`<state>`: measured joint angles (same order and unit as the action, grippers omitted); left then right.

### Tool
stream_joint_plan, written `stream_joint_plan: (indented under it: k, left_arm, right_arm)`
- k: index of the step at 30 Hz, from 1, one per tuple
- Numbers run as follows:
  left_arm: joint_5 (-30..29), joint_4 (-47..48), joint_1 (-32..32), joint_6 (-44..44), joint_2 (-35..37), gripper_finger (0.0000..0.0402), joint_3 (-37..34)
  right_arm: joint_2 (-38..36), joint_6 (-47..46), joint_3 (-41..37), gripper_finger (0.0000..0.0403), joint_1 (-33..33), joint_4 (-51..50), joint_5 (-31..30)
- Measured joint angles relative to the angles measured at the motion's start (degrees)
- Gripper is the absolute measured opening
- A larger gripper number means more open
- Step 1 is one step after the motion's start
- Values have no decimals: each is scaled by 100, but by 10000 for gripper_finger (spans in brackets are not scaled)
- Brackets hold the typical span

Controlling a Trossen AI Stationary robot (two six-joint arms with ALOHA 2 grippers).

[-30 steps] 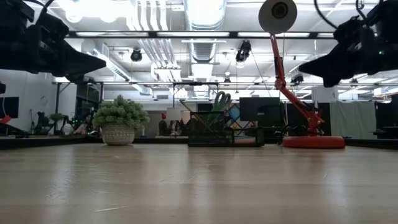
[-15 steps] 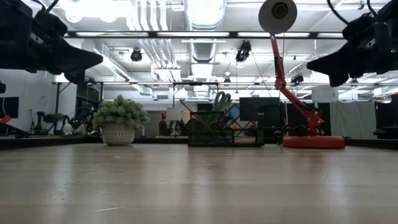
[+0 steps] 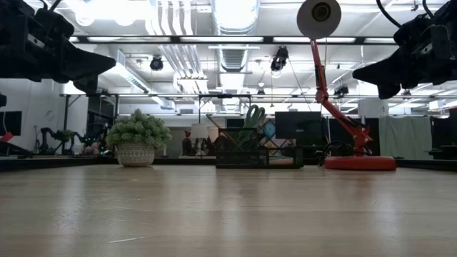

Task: Pick and place office supplies into organizer
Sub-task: Return to Home Position

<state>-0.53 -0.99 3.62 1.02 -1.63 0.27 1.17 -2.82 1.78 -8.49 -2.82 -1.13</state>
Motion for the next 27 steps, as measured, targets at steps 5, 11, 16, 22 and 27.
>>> stream_joint_plan:
  k: [5, 11, 16, 22, 27]
  left_arm:
    - [101, 9, -4, 17, -20, 0, 0]
    - [137, -4, -4, 13, -8, 0, 0]
    - [142, -7, -2, 13, -9, 0, 0]
    - [167, -7, -2, 13, -17, 0, 0]
    - [174, -7, -2, 13, -127, 0, 0]
  right_arm:
    - [0, 1, 0, 8, 0, 3, 2]
    - [0, 1, 0, 9, 0, 12, 2]
    - [0, 29, 0, 9, 0, 14, 2]
    - [4, 27, 0, 9, 0, 14, 4]
    - [4, 43, 0, 9, 0, 40, 3]
